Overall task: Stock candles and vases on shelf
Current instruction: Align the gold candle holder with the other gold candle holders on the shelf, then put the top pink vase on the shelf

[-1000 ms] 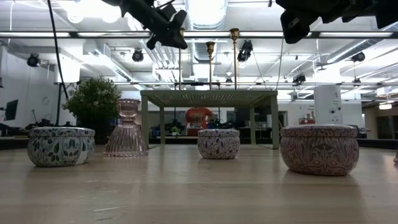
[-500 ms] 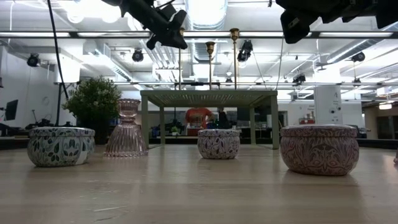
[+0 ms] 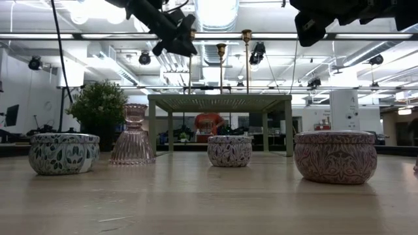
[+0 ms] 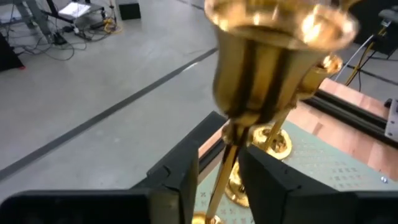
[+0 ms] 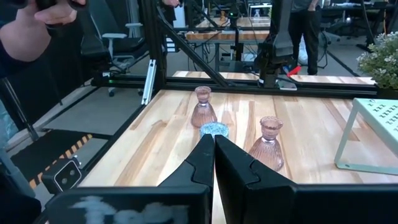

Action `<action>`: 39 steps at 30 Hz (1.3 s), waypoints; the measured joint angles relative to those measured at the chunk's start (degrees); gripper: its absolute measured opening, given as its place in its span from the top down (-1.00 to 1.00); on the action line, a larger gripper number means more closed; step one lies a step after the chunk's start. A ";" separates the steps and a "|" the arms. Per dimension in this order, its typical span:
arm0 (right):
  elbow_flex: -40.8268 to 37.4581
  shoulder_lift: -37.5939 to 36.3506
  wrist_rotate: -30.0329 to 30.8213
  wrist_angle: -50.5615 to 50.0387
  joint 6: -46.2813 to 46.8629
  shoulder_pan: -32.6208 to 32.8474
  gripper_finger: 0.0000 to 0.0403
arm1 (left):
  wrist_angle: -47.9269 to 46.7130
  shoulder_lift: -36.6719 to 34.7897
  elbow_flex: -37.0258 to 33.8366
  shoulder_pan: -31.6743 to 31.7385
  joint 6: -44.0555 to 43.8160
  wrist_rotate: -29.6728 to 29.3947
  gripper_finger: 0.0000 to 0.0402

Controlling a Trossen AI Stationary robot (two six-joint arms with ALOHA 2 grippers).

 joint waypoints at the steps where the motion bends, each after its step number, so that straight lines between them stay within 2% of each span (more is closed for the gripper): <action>1: -0.02 0.00 0.00 0.01 0.00 0.00 0.96 | -0.44 -0.02 0.00 0.00 0.02 0.01 0.36; 7: -0.16 0.00 0.00 0.01 0.00 -0.01 0.96 | -1.46 -0.41 0.02 0.00 0.12 2.65 0.19; 13: -0.18 0.00 0.00 0.01 0.00 0.00 0.96 | -3.14 -0.45 0.04 -0.09 0.23 5.82 0.11; 24: -0.18 0.00 -0.01 -0.02 0.27 -0.02 0.96 | -11.63 -2.42 0.08 -0.20 4.71 6.00 0.01; 34: -0.18 0.00 -0.01 -0.06 0.42 0.00 0.96 | -16.52 -8.32 -2.95 -1.90 4.92 6.09 0.02; 39: -0.18 0.00 -0.02 -0.04 0.69 0.00 0.96 | -16.15 -12.69 -7.34 -3.55 4.68 6.11 0.23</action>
